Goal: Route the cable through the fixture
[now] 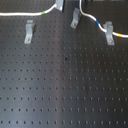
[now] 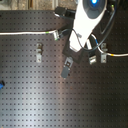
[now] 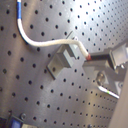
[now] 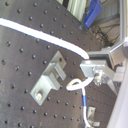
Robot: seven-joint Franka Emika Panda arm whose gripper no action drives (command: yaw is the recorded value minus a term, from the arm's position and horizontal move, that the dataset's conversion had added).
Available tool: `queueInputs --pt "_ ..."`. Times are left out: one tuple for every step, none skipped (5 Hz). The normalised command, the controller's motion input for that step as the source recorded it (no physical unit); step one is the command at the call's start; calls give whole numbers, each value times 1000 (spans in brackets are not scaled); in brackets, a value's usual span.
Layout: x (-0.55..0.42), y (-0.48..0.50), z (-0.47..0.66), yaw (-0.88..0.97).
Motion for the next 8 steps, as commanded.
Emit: queueInputs --pt "52 234 341 -57" --pt "-98 125 411 -63" --pt "-171 86 274 0" --pt "-228 54 338 0" --pt "-185 73 325 -40" --pt "6 9 210 -345" --pt "-1 -6 273 -560" --pt "-87 34 284 -448"
